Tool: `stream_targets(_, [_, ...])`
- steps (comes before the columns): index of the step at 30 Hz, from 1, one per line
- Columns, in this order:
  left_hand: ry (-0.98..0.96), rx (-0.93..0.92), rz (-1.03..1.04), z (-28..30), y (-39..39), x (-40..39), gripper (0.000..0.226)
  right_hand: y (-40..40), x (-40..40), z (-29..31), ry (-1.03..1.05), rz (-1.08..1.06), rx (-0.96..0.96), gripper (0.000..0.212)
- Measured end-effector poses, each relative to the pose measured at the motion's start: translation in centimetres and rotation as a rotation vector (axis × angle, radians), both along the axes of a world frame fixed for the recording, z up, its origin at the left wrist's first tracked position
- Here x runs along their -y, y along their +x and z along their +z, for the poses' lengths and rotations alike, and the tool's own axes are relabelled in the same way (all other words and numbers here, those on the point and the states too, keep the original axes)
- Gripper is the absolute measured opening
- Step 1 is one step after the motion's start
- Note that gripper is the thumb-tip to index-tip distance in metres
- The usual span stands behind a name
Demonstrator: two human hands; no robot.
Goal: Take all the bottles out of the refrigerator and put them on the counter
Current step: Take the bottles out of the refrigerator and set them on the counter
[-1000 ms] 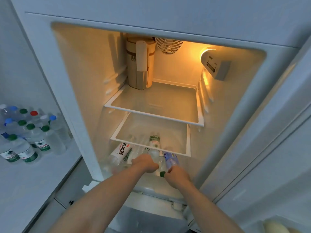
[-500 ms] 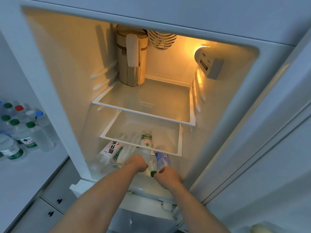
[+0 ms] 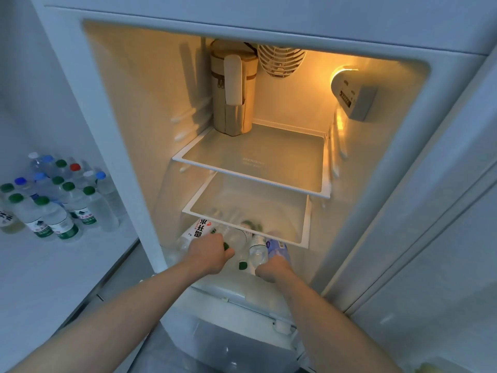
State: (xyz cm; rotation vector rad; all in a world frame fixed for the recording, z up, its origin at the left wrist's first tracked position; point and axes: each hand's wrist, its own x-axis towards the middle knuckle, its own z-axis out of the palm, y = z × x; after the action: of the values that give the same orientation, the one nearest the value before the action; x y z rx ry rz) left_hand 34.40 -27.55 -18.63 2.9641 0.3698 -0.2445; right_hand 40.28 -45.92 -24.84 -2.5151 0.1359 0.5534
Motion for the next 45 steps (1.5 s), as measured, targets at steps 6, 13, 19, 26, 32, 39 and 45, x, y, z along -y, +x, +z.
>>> stream_targets(6, [0.030, 0.200, -0.071, 0.9, -2.0, -0.8, 0.031, 2.9, -0.7, -3.7, -0.009, -0.031, -0.068, 0.083])
stream_targets(13, [-0.039, 0.366, -0.214, 5.1, -3.5, 0.3, 0.032, 1.7, -1.4, -1.8, -0.141, 0.101, -0.124, 0.053])
stream_targets(19, [-0.023, 0.409, -0.171, 7.5, -5.5, -1.7, 0.039, 4.0, -1.5, -5.9, -0.141, 0.043, -0.098, 0.087])
stream_targets(26, [-0.061, 0.488, -0.088, 10.2, -6.4, -3.9, 0.044, 1.9, -2.3, -0.4, -0.093, -0.041, -0.094, 0.034])
stream_targets(32, [-0.035, 0.520, -0.046, 12.0, -7.2, -4.8, 0.044, 1.4, -2.9, 3.1, -0.040, 0.007, -0.039, 0.047])
stream_targets(39, [-0.024, 0.544, -0.027, 13.4, -8.0, -4.7, 0.046, -0.8, -1.1, 5.2, -0.041, 0.114, 0.101, 0.046])
stream_targets(45, [-0.015, 0.571, -0.044, 14.0, -9.1, -4.2, 0.047, -3.3, -0.5, 9.4, 0.012, 0.086, 0.274, 0.036])
